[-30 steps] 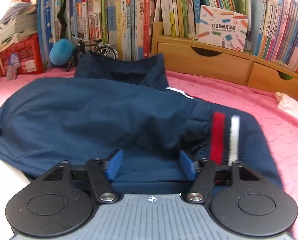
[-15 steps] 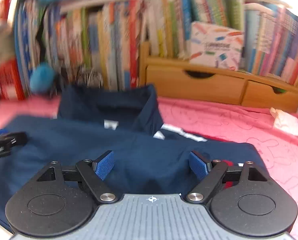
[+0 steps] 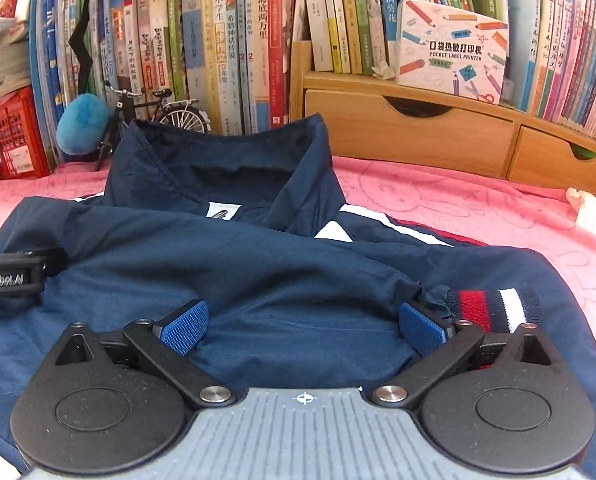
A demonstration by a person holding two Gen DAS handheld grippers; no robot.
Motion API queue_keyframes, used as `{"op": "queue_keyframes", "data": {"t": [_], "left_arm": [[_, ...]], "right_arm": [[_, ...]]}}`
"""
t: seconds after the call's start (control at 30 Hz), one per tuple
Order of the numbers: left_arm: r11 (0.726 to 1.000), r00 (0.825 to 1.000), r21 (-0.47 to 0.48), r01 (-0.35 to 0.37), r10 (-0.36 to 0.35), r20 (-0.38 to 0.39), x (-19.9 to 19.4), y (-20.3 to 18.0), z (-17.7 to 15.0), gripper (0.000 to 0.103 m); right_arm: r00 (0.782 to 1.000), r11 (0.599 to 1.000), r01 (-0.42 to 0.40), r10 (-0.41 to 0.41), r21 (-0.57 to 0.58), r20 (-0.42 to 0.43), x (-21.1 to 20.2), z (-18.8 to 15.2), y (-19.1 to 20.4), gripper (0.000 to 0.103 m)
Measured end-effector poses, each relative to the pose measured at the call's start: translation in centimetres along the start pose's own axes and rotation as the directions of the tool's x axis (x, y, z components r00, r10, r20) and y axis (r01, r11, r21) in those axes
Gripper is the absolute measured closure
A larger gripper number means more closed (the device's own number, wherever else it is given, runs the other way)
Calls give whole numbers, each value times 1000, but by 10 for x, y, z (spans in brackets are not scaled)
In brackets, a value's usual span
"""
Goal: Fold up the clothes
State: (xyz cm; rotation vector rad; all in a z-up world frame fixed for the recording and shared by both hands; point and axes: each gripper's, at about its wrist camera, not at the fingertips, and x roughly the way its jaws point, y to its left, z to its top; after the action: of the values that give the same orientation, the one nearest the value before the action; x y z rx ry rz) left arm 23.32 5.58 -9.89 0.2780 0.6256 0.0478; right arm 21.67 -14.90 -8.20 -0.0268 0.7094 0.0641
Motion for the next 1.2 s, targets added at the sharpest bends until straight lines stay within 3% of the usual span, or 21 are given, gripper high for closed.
{"op": "queue_keyframes", "data": {"t": [0.03,0.1,0.23,0.27,0.3,0.37,0.4,0.43,0.47,0.57,0.7,0.83,1.0,1.13,1.2], "left_arm": [[998,1000,69,11,-13,28,-3,3,-3,0],[995,999,100,25,-29,41,-6,11,-7,0],[996,996,25,87,-88,19,-3,27,4,0],[995,995,3,103,-103,13,-2,31,7,6],[990,992,-64,128,-127,20,-6,40,12,23],[933,972,-274,235,-219,87,-23,67,18,23],[886,953,-350,303,-273,135,-31,79,18,19],[861,940,-380,339,-296,167,-37,88,18,17],[876,947,-362,320,-278,165,-40,89,18,15],[958,987,-238,162,-150,65,-30,81,11,16],[980,997,-198,36,-48,-55,-2,81,-11,12],[956,995,-292,20,-48,-88,8,98,-28,1],[958,998,-286,4,-20,-52,-23,95,-34,13],[965,994,-242,103,-87,73,-84,86,-50,10],[969,986,-204,141,-119,116,-110,82,-67,3]], "right_arm": [[1000,1000,-10,10,-2,0,0,0,0,0],[999,999,-32,32,-8,0,-1,1,0,0],[999,999,-51,51,-17,0,1,1,-1,0],[999,999,-48,48,-16,0,2,2,-1,0],[999,999,-44,44,-15,0,2,2,-2,0],[999,999,-36,36,-9,0,3,2,-2,0],[999,999,-34,34,-8,0,3,2,-2,0],[999,999,-34,34,-8,0,3,1,-3,0],[999,999,-35,35,-9,0,3,1,-3,0],[999,999,-37,37,-12,0,2,1,-4,0],[999,999,-37,37,-12,0,2,1,-4,0],[999,999,-36,36,-11,-1,2,1,-3,0],[999,999,-38,38,-7,-2,2,2,-4,0],[1000,999,-25,25,-25,-8,1,4,-2,0],[1000,999,-6,5,-44,-29,-10,6,0,2]]}}
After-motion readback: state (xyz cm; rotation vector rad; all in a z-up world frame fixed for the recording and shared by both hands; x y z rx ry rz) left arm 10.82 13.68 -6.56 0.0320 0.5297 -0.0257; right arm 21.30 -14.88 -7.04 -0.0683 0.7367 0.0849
